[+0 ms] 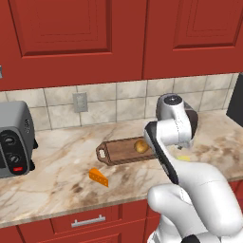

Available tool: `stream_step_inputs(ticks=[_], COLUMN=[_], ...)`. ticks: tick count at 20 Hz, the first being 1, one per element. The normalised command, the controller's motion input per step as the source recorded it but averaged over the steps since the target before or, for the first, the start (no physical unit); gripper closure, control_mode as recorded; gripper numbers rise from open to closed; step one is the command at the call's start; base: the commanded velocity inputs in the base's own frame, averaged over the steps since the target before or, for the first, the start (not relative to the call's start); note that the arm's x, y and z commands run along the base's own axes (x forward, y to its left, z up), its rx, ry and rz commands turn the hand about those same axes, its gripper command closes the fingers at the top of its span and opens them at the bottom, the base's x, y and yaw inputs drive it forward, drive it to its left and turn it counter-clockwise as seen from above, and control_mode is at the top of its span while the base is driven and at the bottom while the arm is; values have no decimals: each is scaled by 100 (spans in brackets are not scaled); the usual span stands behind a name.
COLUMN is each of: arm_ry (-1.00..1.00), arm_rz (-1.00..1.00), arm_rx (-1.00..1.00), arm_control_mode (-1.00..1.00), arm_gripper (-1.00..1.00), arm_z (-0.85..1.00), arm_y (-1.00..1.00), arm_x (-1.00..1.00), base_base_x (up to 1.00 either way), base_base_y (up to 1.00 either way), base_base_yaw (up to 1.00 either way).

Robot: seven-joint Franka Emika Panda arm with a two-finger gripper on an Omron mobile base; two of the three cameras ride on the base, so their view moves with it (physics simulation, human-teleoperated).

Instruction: Retrieve the reheated potato from the microwave, then place the potato, cheese, and condiment on the cutting board.

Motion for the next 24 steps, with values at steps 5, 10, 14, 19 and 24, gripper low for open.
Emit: stream_step_inputs(ticks=[5, 10, 14, 19, 24], arm_ry=[6, 0, 0, 0, -2], arm_rz=[-13, -12, -16, -19, -15], arm_rx=[11, 14, 13, 14, 9], arm_control_mode=[-100, -100, -100, -100, -100], arm_gripper=[-100, -100, -100, -100, -100], arm_z=[21, 0, -8, -10, -8], arm_y=[-23, -21, -15, -3, -12], arm_x=[-38, -38, -31, -22, -8], base_base_x=[0, 0, 0, 0, 0], base_base_y=[0, 0, 0, 0, 0], base_base_yaw=[0, 0, 0, 0, 0])
